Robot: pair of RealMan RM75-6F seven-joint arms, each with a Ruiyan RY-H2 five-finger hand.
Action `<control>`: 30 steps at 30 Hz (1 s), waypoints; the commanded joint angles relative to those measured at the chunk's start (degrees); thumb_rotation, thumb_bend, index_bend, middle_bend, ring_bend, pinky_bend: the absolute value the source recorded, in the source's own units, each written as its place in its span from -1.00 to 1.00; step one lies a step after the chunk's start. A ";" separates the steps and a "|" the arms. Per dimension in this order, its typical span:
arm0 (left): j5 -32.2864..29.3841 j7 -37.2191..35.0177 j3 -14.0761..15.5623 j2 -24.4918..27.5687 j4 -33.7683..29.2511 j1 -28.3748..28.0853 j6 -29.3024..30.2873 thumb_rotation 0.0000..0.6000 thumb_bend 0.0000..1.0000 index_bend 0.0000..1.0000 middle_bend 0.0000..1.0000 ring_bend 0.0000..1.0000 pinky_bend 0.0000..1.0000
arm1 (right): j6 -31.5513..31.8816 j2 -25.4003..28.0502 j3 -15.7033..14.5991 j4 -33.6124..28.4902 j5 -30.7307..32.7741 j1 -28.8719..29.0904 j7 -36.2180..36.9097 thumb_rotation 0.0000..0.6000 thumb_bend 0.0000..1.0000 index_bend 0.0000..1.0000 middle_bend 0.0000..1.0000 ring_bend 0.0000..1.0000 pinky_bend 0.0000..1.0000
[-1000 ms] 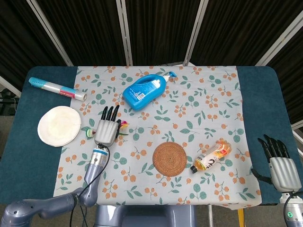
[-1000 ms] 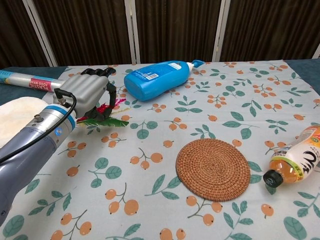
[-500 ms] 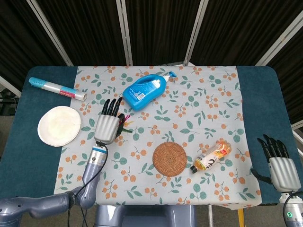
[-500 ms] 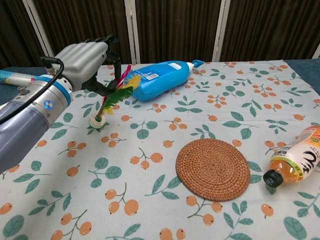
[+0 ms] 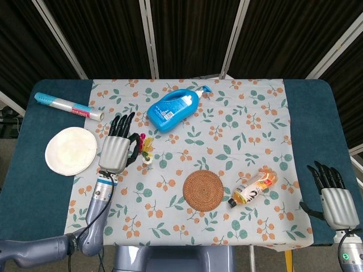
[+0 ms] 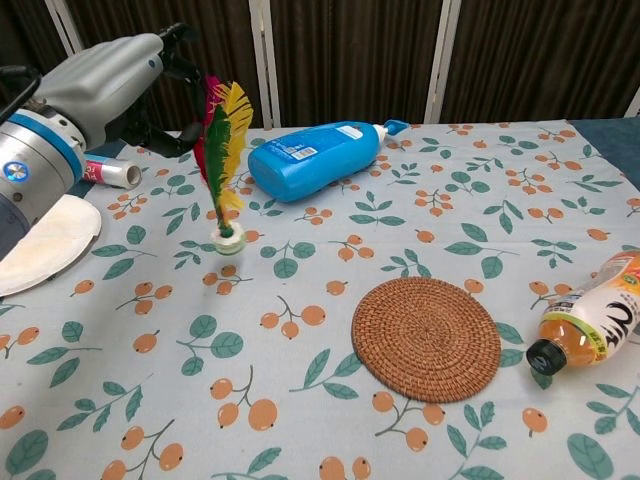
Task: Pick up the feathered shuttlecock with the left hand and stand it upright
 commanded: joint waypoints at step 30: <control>-0.01 -3.50 4.27 2.35 -0.32 3.43 0.38 1.00 -0.01 0.21 -1.00 -1.00 -1.00 | -0.22 -0.08 -0.07 -0.05 0.12 0.12 -0.47 1.00 -0.79 -0.81 -1.00 -1.00 -1.00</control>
